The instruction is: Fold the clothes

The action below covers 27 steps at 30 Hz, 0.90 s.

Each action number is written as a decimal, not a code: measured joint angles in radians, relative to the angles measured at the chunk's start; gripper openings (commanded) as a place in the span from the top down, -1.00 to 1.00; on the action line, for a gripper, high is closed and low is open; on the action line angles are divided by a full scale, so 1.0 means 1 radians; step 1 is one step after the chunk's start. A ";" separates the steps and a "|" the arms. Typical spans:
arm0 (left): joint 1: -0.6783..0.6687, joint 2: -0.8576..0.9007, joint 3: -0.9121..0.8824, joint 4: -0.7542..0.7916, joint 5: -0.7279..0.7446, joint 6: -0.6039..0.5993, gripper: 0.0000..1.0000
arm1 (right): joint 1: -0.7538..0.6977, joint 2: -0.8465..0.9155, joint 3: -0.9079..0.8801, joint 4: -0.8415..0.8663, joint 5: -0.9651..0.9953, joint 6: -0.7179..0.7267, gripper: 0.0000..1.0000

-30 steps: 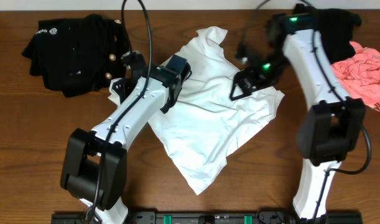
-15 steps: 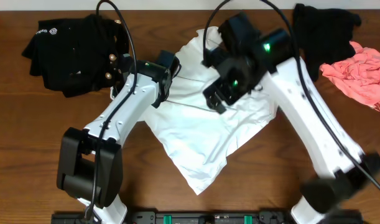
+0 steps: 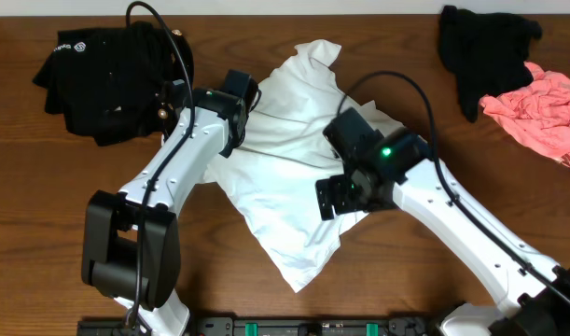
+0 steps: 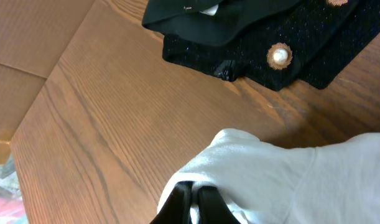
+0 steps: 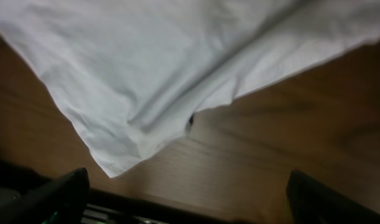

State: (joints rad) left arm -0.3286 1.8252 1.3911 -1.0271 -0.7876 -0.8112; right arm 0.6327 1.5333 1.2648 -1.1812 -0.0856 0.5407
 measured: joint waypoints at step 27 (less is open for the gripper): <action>0.000 0.000 0.000 0.037 0.049 0.049 0.88 | 0.126 -0.019 -0.389 0.352 -0.192 0.570 -0.31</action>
State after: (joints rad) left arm -0.3290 1.8252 1.3911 -0.9901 -0.7387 -0.7620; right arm 0.7589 1.5143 0.8753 -0.8288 -0.2771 1.1110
